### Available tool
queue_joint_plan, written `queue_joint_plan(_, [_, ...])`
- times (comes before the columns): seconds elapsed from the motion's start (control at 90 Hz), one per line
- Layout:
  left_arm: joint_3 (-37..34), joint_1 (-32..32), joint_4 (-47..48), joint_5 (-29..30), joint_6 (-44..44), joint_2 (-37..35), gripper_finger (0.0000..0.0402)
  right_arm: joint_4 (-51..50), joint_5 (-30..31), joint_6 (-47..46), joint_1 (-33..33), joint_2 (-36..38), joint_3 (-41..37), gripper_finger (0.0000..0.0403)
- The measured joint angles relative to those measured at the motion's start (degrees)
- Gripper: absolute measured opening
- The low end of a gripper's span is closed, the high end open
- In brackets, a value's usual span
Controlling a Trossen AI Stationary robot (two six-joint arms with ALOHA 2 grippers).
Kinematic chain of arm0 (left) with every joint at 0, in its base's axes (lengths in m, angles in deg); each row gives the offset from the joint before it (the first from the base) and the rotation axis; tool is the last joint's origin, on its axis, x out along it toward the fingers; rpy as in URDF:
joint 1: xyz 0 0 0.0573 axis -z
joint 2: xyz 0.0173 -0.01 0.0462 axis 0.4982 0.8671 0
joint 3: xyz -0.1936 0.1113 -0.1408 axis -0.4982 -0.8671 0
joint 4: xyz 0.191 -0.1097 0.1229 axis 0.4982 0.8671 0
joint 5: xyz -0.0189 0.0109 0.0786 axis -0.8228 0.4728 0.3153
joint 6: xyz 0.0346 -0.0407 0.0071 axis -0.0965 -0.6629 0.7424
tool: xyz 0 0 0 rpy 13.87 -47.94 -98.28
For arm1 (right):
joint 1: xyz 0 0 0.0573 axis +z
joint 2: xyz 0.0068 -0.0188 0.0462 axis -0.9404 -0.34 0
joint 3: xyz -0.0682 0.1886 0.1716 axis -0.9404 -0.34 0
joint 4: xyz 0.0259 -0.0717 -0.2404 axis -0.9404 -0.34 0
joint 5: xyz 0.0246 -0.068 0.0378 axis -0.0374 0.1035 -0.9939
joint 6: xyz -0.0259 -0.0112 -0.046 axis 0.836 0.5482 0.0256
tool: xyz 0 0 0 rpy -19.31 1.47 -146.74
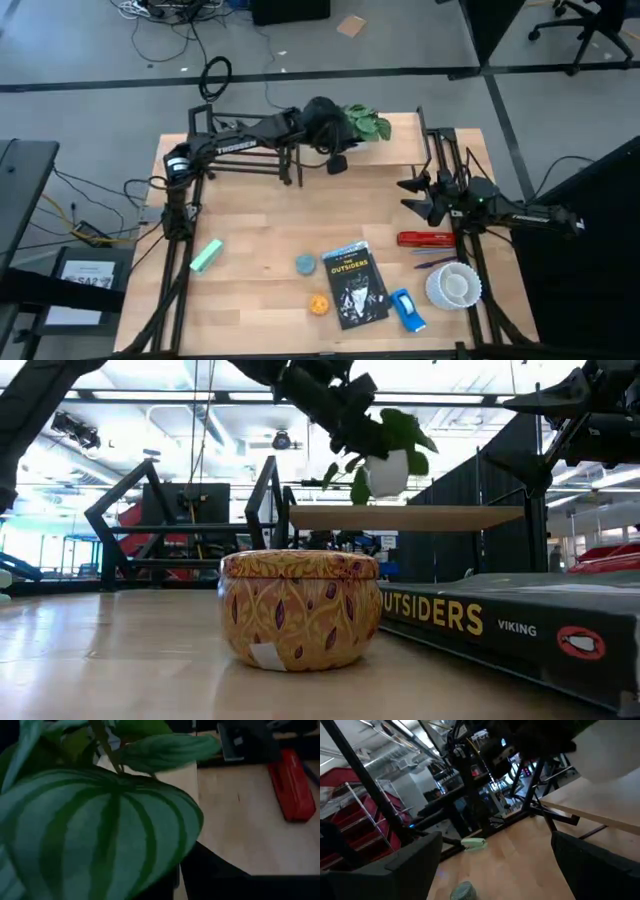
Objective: Stock shelves
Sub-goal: Put the flower pot on the shelf
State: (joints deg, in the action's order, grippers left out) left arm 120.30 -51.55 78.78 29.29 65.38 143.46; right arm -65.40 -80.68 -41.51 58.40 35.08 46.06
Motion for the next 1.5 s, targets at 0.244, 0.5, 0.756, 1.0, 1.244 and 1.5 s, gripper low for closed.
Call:
queue_joint_plan(0.244, [-0.04, 0.02, -1.86, 1.18, -0.01, 2.69, 0.0000, 0.02, 0.01, 0.00, 0.00, 0.00, -0.01, 0.0346])
queue_joint_plan(0.5, [0.80, -0.60, -0.60, 3.00, 0.28, 2.69, 0.0000, 0.01, -0.01, 0.00, 0.01, 0.00, -0.01, 0.0346])
queue_joint_plan(0.756, [0.92, -0.87, -0.64, 3.08, 0.38, 2.69, 0.0000, 0.02, 0.01, 0.00, 0.00, 0.00, 0.00, 0.0346])
queue_joint_plan(1.0, [1.31, -0.85, 1.50, 3.15, 0.95, 2.66, 0.0000, 0.02, 0.01, 0.00, 0.00, 0.00, -0.01, 0.0346])
queue_joint_plan(1.244, [10.86, -0.96, 22.04, 5.33, 4.69, 2.38, 0.0000, 0.02, 0.00, 0.00, 0.00, 0.00, 0.00, 0.0346])
queue_joint_plan(1.5, [15.37, -0.94, 38.26, 5.01, 4.98, 1.53, 0.0000, 0.02, 0.01, 0.00, 0.00, 0.00, 0.00, 0.0346])
